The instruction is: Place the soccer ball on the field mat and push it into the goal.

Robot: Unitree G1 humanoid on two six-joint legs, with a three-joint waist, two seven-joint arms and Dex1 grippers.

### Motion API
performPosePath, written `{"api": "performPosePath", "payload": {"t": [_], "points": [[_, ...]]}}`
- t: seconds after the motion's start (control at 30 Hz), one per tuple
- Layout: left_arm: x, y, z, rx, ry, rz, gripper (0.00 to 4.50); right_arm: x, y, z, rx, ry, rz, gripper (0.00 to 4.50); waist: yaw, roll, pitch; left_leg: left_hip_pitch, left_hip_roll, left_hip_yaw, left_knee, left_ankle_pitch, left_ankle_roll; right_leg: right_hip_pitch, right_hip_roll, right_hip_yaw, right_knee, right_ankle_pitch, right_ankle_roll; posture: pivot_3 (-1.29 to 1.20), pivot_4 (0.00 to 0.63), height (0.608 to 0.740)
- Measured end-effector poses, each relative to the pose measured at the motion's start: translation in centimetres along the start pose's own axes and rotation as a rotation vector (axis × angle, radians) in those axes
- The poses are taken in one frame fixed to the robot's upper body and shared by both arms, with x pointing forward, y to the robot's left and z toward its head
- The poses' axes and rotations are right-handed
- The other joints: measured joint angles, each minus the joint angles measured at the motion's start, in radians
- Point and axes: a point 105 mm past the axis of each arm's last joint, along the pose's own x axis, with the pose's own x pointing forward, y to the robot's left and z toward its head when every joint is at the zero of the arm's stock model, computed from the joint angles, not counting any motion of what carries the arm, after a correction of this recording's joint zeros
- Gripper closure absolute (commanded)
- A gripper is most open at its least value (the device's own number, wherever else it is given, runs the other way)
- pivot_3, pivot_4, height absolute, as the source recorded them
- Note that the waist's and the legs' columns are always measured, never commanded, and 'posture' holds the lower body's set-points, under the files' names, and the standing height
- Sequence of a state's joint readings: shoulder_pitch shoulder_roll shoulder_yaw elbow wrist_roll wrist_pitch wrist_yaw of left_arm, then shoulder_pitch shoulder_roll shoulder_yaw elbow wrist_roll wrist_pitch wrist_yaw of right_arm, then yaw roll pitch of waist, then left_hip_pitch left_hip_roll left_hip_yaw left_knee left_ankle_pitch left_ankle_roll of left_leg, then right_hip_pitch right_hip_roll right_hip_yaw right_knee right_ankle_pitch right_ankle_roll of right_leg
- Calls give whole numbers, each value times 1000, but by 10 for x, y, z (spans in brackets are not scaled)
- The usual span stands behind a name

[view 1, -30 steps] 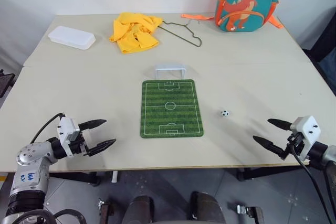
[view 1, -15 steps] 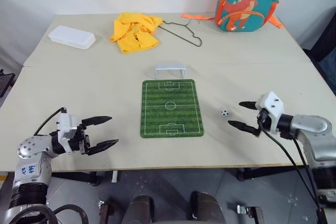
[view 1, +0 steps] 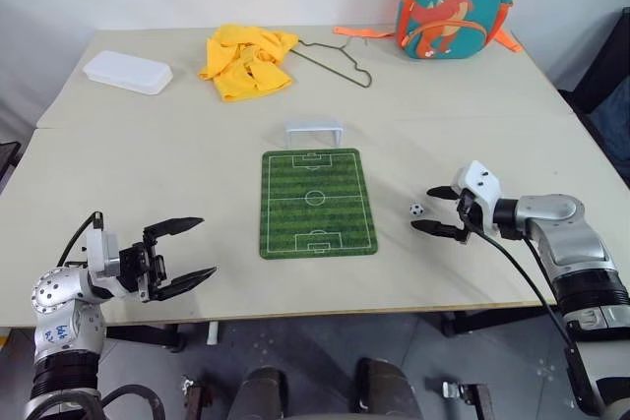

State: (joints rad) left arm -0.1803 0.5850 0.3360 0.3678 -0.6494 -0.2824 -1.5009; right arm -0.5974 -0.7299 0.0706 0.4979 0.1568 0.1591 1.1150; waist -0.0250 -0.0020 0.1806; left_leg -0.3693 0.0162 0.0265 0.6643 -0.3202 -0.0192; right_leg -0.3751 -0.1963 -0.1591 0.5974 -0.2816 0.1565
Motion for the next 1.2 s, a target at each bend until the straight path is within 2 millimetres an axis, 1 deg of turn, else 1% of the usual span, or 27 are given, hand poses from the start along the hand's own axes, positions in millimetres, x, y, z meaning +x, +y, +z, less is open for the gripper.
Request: {"api": "performPosePath", "payload": {"t": [0.07, 0.17, 0.23, 0.33, 0.47, 0.5, 0.57, 0.63, 0.7, 0.77, 0.8, 0.83, 0.9, 1.07, 1.13, 1.2], "points": [[-3, -1, -2, -9, 3, 9, 0, 3, 1, 2, -1, -4, 10, 73, -2, 0, 0, 0, 0, 0, 0, 0, 0, 0, 0, 0, 0, 0, 0, 0, 150, 740], [-12, -6, -12, -65, 21, 43, 0, 5, 3, 3, 8, -4, 26, 626, -6, 0, 0, 1, 1, 0, -1, 0, 0, 0, 1, 0, 0, 0, 0, 0, 150, 740], [-18, -7, -16, -88, 33, 64, 0, 6, 5, 3, 5, -4, 43, 1207, -5, 0, 0, 1, 1, 0, -1, 0, 0, 0, 1, 0, 0, 0, 0, 0, 150, 740], [-25, -8, -17, -108, 46, 79, 0, 9, 7, 5, 3, -12, 52, 2235, -5, 0, 0, 0, 1, 0, -1, 0, 0, 0, 1, 0, 0, 0, 0, 0, 150, 740], [-27, -9, -17, -125, 49, 81, 0, 11, 9, 7, -6, -25, 55, 3597, -4, 0, 0, 0, 1, 0, -1, 0, 0, 0, 1, 0, 0, 0, 0, 0, 150, 740], [-27, -9, -17, -129, 48, 82, 0, 11, 9, 7, -11, -26, 52, 3698, -4, 0, 0, 0, 1, 0, -1, 0, 0, 0, 1, 0, 0, 0, 0, 0, 150, 740], [-27, -9, -17, -140, 42, 83, 0, 12, 8, 10, -26, -29, 43, 3696, -4, 0, 0, 0, 1, 0, -1, 0, 0, -1, 1, 0, 0, 0, 0, 0, 150, 740], [-27, -8, -17, -146, 36, 85, 0, 11, 8, 19, -53, -45, 30, 3696, -4, 1, 0, 0, 1, 0, -1, 0, 0, -2, 1, 0, 0, 0, 0, 0, 150, 740], [-26, -7, -16, -149, 30, 84, 0, 11, 12, 39, -89, -81, 32, 3696, -4, 1, 1, 0, 1, 0, -2, 0, -1, -2, 1, 0, 0, 0, 0, 0, 150, 740], [-25, -5, -15, -151, 26, 83, 0, 11, 21, 59, -103, -109, 48, 3696, -3, 1, 1, 0, 1, 0, -2, -1, -1, -2, 1, 0, 1, 0, 0, 0, 150, 740], [-24, -4, -15, -152, 25, 82, 0, 11, 29, 71, -113, -118, 64, 3696, -2, 1, 1, -1, 1, 0, -2, -1, -1, -2, 1, 0, 1, 0, 0, 0, 150, 740], [-25, -3, -15, -155, 25, 82, 0, 12, 36, 79, -121, -120, 82, 3696, -2, 1, 1, -1, 1, 0, -2, -1, -1, -2, 1, 0, 0, 0, 0, 0, 150, 740], [-26, -2, -17, -165, 30, 91, 0, 20, 57, 91, -136, -105, 148, 3696, -3, 1, 1, -1, 1, 0, -2, -1, -1, -2, 1, 0, 0, 0, 0, 0, 150, 740], [-21, -4, -20, -186, 54, 43, 0, 53, 109, 111, -181, -68, 326, 3696, -3, 1, 1, -1, 2, 0, -2, -2, -1, -4, 1, 1, 1, 0, 0, 0, 150, 740], [-18, -6, -21, -203, 67, 10, 0, 63, 124, 116, -215, -45, 386, 3696, -3, 1, 1, -1, 2, 0, -2, -2, -1, -4, 2, 1, 2, 0, 0, 0, 150, 740], [-18, -7, -22, -212, 75, -5, 0, 70, 132, 114, -223, -38, 419, 3696, 1, 1, 1, -2, 1, -1, -2, -2, -1, -4, 1, 0, 2, 0, 0, 0, 150, 740]]}}
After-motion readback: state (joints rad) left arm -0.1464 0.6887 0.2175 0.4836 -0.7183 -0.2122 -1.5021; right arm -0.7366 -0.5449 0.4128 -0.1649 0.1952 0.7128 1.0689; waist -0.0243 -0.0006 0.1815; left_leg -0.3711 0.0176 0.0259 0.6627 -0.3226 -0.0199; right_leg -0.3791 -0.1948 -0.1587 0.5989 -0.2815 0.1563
